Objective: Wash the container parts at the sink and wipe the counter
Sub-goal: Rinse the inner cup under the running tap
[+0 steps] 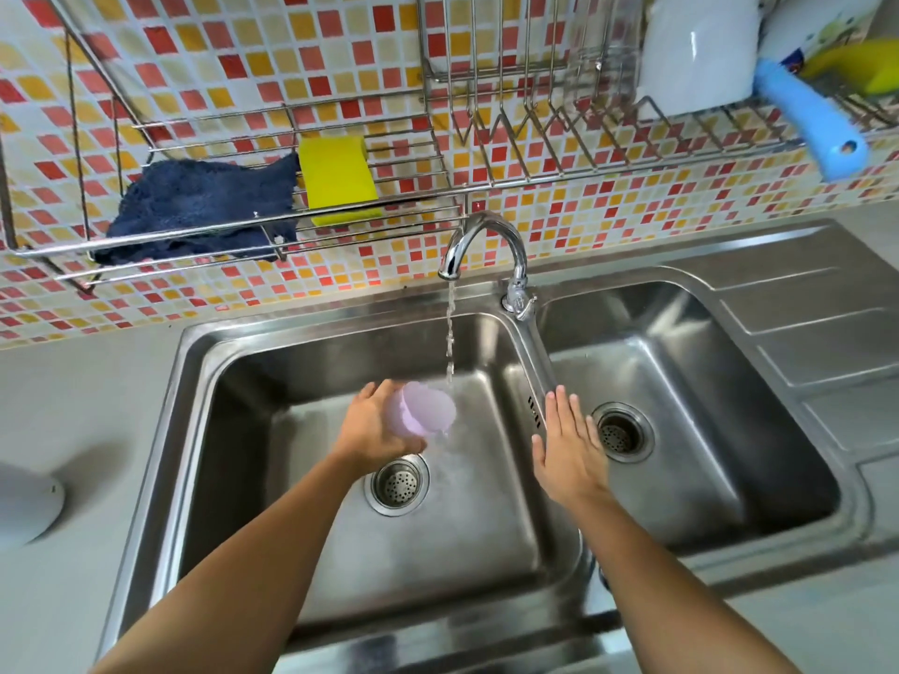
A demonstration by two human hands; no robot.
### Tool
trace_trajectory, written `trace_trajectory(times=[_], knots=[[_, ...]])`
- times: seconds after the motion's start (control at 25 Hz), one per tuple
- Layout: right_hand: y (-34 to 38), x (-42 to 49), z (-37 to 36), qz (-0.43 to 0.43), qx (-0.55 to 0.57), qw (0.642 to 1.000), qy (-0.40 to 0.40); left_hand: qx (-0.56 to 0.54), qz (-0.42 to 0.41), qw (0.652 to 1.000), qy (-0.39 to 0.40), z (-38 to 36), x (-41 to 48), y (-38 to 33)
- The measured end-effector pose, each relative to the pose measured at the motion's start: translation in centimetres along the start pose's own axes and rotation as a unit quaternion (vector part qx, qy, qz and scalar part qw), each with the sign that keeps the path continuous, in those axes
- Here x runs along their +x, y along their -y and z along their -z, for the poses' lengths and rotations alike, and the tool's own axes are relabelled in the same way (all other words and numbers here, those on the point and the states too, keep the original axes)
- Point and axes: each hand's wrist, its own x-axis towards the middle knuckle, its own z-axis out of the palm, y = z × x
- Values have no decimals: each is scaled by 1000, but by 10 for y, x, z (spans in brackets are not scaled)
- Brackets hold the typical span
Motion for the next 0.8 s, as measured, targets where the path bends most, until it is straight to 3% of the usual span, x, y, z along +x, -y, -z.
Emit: trace_trajectory(times=[0.12, 0.28, 0.48, 0.56, 0.72, 0.8], knots=[[1, 1, -3, 2, 5, 1000, 11, 142, -33, 989, 18, -1, 3, 9], [0, 0, -5, 5, -1, 1000, 10, 231, -46, 972, 12, 7, 4, 11], [2, 0, -7, 4, 11, 1000, 11, 365, -102, 925, 19, 20, 5, -2], [3, -1, -8, 5, 10, 1000, 10, 421, -170, 891, 10, 22, 4, -3], [0, -1, -10, 1, 20, 1000, -1, 511, -341, 785, -76, 21, 8, 0], [-2, -2, -11, 4, 20, 1000, -14, 497, -385, 772, -98, 21, 6, 0]])
